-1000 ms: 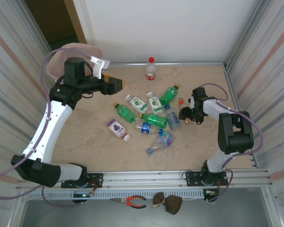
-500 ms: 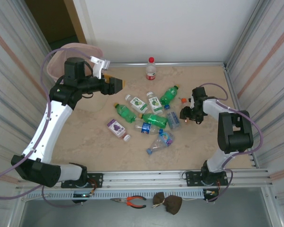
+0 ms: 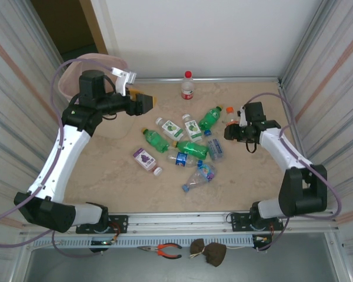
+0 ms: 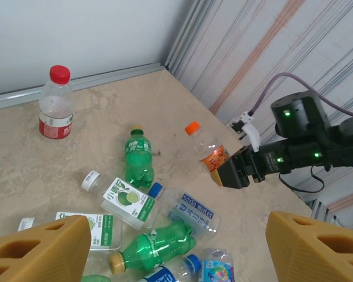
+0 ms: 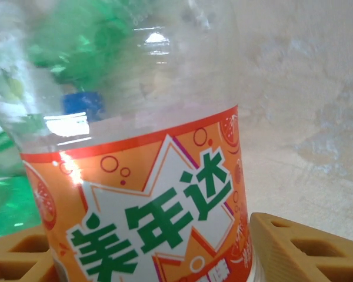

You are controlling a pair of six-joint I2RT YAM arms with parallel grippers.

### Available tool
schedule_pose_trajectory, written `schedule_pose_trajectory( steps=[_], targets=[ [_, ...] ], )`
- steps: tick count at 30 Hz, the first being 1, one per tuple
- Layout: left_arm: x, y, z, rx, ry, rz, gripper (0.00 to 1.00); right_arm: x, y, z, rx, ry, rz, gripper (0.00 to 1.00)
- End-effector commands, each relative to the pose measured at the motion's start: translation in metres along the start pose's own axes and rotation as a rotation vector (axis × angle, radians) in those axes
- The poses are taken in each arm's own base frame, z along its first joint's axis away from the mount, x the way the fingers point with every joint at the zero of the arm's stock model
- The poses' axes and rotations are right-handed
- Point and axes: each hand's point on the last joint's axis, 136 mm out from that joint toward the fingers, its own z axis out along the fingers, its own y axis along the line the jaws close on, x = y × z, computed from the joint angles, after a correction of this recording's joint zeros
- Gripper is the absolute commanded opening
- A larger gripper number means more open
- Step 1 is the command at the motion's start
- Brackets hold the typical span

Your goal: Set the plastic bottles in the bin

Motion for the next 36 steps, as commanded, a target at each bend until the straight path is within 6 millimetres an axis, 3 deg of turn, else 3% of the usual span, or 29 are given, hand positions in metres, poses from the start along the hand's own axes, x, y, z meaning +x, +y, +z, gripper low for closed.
schedule_pose_trajectory(
  steps=[1, 10, 16, 23, 30, 36],
  targets=[
    [-0.012, -0.024, -0.008, 0.077, -0.057, 0.040, 0.79, -0.026, 0.033, -0.039, -0.125, -0.123, -0.047, 0.62],
    [-0.032, -0.071, -0.016, 0.216, -0.157, 0.156, 0.79, -0.058, 0.110, -0.142, -0.447, -0.433, -0.200, 0.62],
    [-0.043, -0.114, -0.020, 0.324, -0.204, 0.268, 0.80, -0.061, 0.151, -0.203, -0.621, -0.571, -0.300, 0.63],
    [-0.046, -0.166, -0.019, 0.446, -0.235, 0.388, 0.82, -0.050, 0.196, -0.273, -0.822, -0.719, -0.434, 0.63],
    [-0.051, -0.204, -0.018, 0.532, -0.259, 0.453, 0.85, -0.031, 0.227, -0.323, -0.982, -0.807, -0.545, 0.63],
    [-0.053, -0.233, -0.017, 0.608, -0.270, 0.500, 0.88, -0.016, 0.245, -0.345, -1.071, -0.831, -0.614, 0.63]
  ],
)
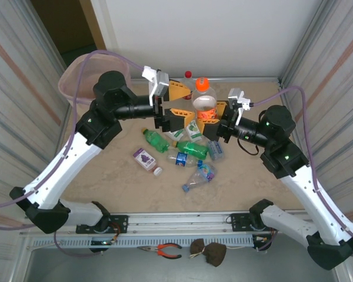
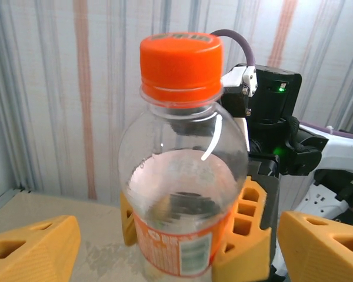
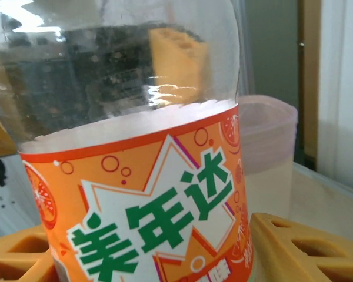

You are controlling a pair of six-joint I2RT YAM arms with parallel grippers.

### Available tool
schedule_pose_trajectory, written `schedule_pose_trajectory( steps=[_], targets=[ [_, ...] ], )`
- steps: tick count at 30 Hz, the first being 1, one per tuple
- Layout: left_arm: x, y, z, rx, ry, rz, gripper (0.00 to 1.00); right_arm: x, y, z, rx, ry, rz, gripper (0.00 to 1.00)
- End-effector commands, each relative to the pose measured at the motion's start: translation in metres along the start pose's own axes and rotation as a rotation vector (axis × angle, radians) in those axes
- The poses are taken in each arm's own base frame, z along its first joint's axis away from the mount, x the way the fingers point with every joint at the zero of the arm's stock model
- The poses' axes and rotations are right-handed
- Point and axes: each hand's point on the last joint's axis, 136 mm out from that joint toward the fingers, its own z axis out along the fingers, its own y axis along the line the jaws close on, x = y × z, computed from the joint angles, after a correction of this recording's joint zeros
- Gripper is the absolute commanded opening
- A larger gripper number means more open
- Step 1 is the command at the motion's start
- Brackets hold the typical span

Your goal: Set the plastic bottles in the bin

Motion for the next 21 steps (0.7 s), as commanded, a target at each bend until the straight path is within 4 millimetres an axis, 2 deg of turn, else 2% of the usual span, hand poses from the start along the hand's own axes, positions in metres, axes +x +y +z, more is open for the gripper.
schedule_pose_trajectory(
  steps=[1, 5, 9, 21],
  targets=[
    [-0.021, -0.016, 0.005, 0.056, -0.043, 0.087, 0.88, -0.028, 0.029, -0.005, -0.087, -0.080, -0.077, 0.63],
    [-0.024, -0.022, 0.013, 0.089, -0.046, 0.093, 0.87, -0.030, 0.041, -0.004, -0.126, -0.088, -0.091, 0.63],
    [-0.026, -0.033, 0.021, 0.135, -0.051, 0.103, 0.84, -0.029, 0.045, -0.003, -0.127, -0.087, -0.105, 0.63],
    [-0.033, -0.045, 0.023, 0.193, -0.069, 0.114, 0.60, -0.028, 0.045, -0.008, -0.099, -0.092, -0.123, 0.63]
  ],
)
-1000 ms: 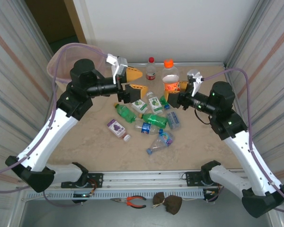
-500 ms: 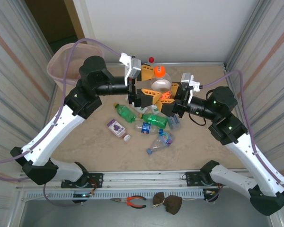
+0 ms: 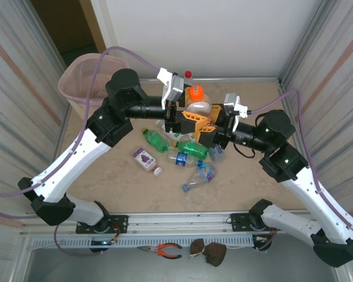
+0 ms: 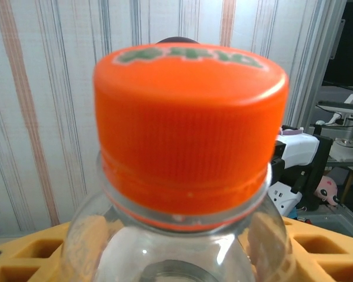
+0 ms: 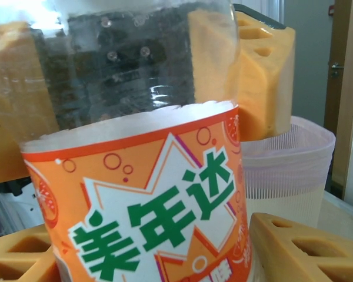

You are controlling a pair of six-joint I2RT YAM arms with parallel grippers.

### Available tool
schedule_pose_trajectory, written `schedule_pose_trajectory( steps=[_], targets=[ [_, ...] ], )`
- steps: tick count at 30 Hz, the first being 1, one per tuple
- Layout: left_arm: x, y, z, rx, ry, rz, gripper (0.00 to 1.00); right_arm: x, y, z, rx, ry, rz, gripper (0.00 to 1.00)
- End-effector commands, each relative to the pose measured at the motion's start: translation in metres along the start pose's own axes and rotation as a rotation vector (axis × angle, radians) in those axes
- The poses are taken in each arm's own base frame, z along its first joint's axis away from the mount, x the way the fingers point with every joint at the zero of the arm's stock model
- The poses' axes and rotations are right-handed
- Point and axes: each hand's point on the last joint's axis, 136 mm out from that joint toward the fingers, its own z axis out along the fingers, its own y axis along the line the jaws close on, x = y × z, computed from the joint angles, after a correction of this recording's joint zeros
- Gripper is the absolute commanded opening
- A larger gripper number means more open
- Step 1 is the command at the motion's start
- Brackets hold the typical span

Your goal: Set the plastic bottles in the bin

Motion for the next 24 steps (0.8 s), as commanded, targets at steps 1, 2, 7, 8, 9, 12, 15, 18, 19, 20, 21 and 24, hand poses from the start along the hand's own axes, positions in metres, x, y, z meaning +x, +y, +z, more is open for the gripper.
schedule_pose_trajectory(
  steps=[1, 2, 7, 8, 9, 12, 15, 18, 19, 20, 21, 24],
  targets=[
    [-0.021, -0.012, -0.003, 0.038, -0.050, 0.058, 0.59, -0.024, 0.014, -0.011, -0.015, -0.061, -0.064, 0.63],
    [-0.021, -0.012, -0.002, 0.039, -0.050, 0.057, 0.58, -0.024, 0.013, -0.011, -0.013, -0.063, -0.066, 0.63],
    [-0.020, -0.013, -0.003, 0.042, -0.049, 0.058, 0.54, -0.024, 0.012, -0.010, -0.009, -0.060, -0.069, 0.64],
    [-0.020, -0.013, -0.003, 0.042, -0.048, 0.058, 0.54, -0.024, 0.012, -0.010, -0.007, -0.060, -0.069, 0.64],
    [-0.020, -0.013, -0.003, 0.041, -0.048, 0.059, 0.53, -0.023, 0.012, -0.010, -0.007, -0.060, -0.069, 0.65],
    [-0.021, -0.013, -0.003, 0.036, -0.049, 0.067, 0.53, -0.023, 0.011, -0.010, -0.003, -0.058, -0.070, 0.67],
    [-0.017, -0.011, -0.003, 0.022, -0.035, 0.071, 0.53, -0.021, 0.011, -0.011, -0.001, -0.053, -0.070, 0.74],
    [-0.014, -0.006, -0.004, -0.008, -0.015, 0.075, 0.53, -0.019, 0.012, -0.014, 0.004, -0.047, -0.067, 0.85],
    [-0.012, -0.005, -0.004, -0.015, -0.010, 0.075, 0.53, -0.017, 0.012, -0.015, 0.006, -0.041, -0.065, 0.86],
    [-0.012, -0.005, -0.005, -0.019, -0.006, 0.078, 0.53, -0.015, 0.012, -0.016, 0.009, -0.036, -0.063, 0.88],
    [-0.011, -0.004, -0.005, -0.024, -0.001, 0.079, 0.53, -0.014, 0.013, -0.018, 0.013, -0.033, -0.062, 0.88],
    [-0.010, -0.001, -0.007, -0.054, 0.011, 0.084, 0.53, -0.012, 0.014, -0.025, 0.028, -0.032, -0.069, 0.90]
  ],
)
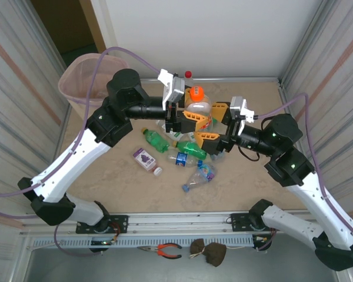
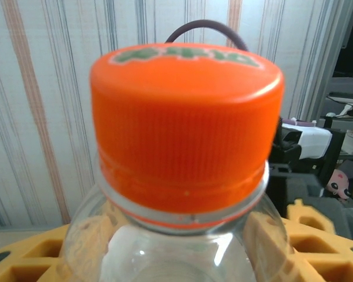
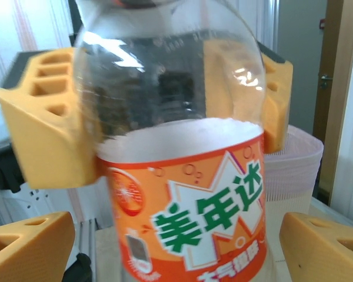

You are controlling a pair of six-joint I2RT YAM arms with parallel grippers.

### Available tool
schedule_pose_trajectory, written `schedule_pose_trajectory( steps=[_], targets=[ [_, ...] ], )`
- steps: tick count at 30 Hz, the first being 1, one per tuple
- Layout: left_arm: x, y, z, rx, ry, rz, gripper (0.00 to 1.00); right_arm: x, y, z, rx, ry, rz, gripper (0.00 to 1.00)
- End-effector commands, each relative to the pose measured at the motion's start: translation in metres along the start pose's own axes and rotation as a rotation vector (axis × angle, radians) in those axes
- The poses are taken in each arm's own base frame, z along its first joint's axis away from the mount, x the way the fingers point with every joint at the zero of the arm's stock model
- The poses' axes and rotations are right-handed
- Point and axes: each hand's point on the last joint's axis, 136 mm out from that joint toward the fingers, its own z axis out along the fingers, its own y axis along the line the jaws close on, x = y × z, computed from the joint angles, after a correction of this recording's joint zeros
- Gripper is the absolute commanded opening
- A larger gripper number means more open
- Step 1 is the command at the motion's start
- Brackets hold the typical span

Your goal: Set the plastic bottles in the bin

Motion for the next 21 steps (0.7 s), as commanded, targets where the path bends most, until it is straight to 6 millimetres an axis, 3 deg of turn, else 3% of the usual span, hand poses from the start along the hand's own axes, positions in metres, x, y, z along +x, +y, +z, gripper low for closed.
schedule_pose_trajectory(
  steps=[1, 5, 12, 21],
  targets=[
    [-0.015, -0.001, -0.008, -0.046, -0.008, 0.059, 0.53, -0.004, 0.006, -0.012, 0.017, -0.013, -0.026, 0.90],
    [-0.013, 0.013, -0.016, -0.157, 0.016, 0.077, 0.54, -0.003, 0.003, -0.021, 0.061, -0.012, -0.041, 0.91],
    [-0.010, 0.063, -0.047, -0.481, 0.091, 0.081, 0.54, -0.006, -0.002, -0.027, 0.108, -0.025, -0.064, 0.92],
    [-0.010, 0.114, -0.137, -0.796, 0.146, 0.013, 0.52, -0.003, -0.006, -0.024, 0.124, -0.009, -0.064, 0.92]
  ],
)
